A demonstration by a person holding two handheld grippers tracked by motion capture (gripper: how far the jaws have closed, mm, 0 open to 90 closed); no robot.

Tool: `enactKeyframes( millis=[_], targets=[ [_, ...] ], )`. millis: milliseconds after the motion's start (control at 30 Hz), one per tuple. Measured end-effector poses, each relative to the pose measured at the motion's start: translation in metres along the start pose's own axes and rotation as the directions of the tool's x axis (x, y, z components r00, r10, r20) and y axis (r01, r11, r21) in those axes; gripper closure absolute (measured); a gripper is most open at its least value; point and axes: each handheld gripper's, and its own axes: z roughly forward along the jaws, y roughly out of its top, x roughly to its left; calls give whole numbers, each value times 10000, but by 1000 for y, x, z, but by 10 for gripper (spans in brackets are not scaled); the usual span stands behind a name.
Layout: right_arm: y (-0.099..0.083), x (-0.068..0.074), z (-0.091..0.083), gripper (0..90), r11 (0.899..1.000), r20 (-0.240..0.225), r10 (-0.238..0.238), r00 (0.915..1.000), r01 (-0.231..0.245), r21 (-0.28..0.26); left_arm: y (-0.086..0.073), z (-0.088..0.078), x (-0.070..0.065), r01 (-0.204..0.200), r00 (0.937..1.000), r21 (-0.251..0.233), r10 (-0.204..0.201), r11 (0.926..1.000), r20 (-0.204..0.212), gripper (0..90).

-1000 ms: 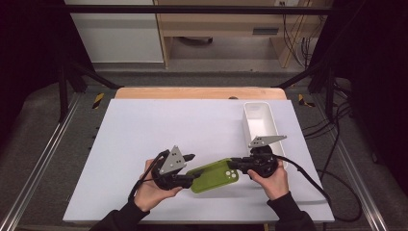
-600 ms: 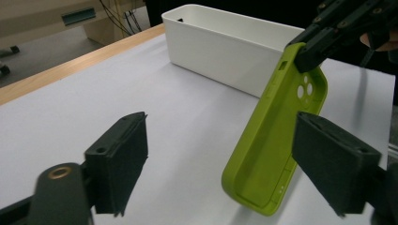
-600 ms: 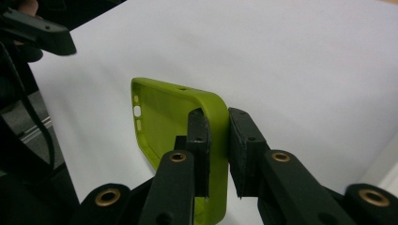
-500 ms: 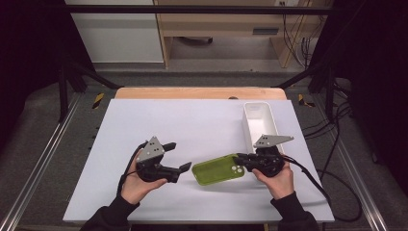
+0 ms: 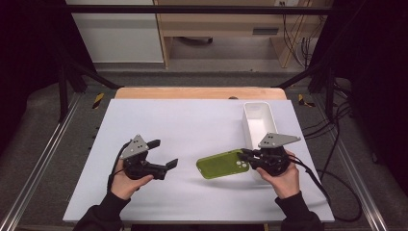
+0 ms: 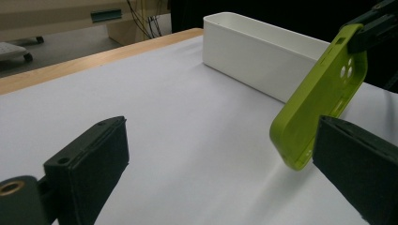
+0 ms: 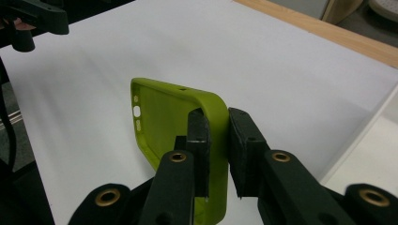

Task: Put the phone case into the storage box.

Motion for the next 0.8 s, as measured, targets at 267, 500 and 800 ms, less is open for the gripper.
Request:
enactKeyframes(
  millis=[267, 500, 800],
  targets=[
    [11, 2, -10, 799, 9984, 376, -530, 9979, 537, -194, -15, -15, 14, 174, 9995, -135, -178, 9998, -267, 33],
    [28, 7, -15, 799, 9926, 803, -1215, 9893, 1215, 39, -29, -27, 27, 288, 9979, -220, -300, 9993, -580, 25],
    [47, 7, -28, 798, 9850, 1245, -1727, 9771, 1711, 232, -40, -33, 38, 411, 9956, -212, -428, 9989, -837, 16]
  ],
)
